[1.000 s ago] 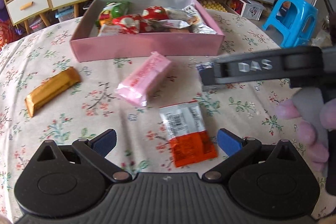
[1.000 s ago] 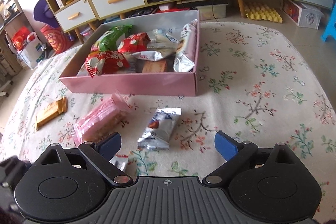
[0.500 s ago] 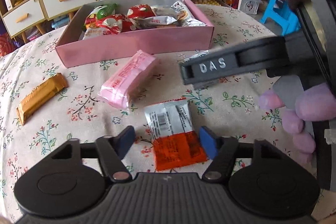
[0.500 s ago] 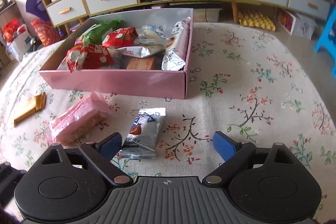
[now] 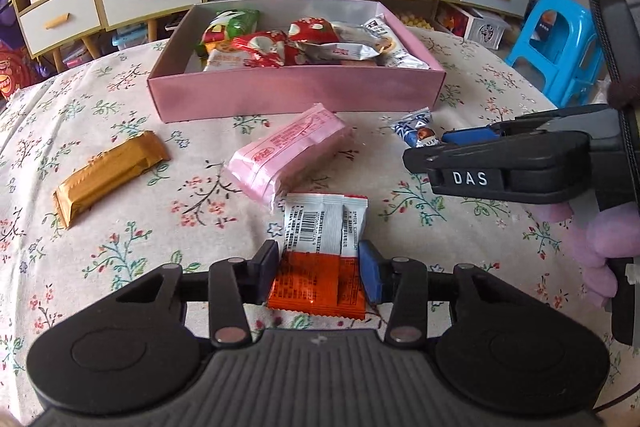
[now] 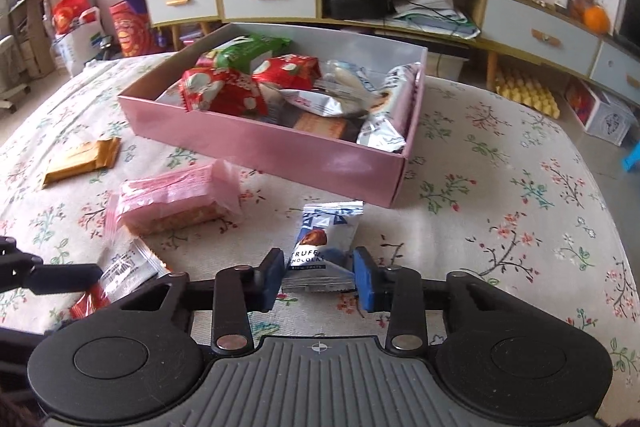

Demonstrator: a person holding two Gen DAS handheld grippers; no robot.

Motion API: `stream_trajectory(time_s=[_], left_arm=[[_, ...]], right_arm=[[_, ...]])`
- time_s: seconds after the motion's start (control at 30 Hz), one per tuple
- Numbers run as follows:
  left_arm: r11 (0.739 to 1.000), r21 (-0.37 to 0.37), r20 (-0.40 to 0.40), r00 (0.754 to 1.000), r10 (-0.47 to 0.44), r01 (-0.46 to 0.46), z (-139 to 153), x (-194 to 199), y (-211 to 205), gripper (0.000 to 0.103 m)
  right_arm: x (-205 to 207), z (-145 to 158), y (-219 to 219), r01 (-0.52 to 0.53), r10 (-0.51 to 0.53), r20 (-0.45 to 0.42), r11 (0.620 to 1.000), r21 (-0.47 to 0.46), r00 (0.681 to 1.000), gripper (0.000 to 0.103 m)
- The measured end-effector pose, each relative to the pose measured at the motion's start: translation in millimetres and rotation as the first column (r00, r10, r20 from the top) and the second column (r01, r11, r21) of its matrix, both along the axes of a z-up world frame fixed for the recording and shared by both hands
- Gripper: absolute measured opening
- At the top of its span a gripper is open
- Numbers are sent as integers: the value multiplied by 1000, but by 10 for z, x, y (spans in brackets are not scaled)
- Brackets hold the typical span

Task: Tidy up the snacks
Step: 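Grasp red-white packet with left gripper while right gripper grasps blue-white packet, then carry both packets into the pink box and open both grippers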

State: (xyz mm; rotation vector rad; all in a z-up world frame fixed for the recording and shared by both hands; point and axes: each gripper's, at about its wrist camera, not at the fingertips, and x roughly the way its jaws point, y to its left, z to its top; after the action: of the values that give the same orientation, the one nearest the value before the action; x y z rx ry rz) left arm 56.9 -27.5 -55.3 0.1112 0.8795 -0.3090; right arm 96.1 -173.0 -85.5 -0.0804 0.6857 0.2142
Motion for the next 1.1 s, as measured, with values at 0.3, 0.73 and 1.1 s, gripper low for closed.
stream_trajectory(time_s=[0.3,0.73,1.1], left_arm=[[999,-18,4,999,35,-35,41,30,150,39],[991,26,17,991,134,-135,38,119,392,40],[992,52,16,993,116,-117,19,121,405,47]], right_arm=[[-101,19,66,-64,64,-28,998,-3,998,35],[-294,-8,30,-103,102,-51,995,-15,993,37],[-270,-12,64,-101,100,-46,995,-11,994,42]])
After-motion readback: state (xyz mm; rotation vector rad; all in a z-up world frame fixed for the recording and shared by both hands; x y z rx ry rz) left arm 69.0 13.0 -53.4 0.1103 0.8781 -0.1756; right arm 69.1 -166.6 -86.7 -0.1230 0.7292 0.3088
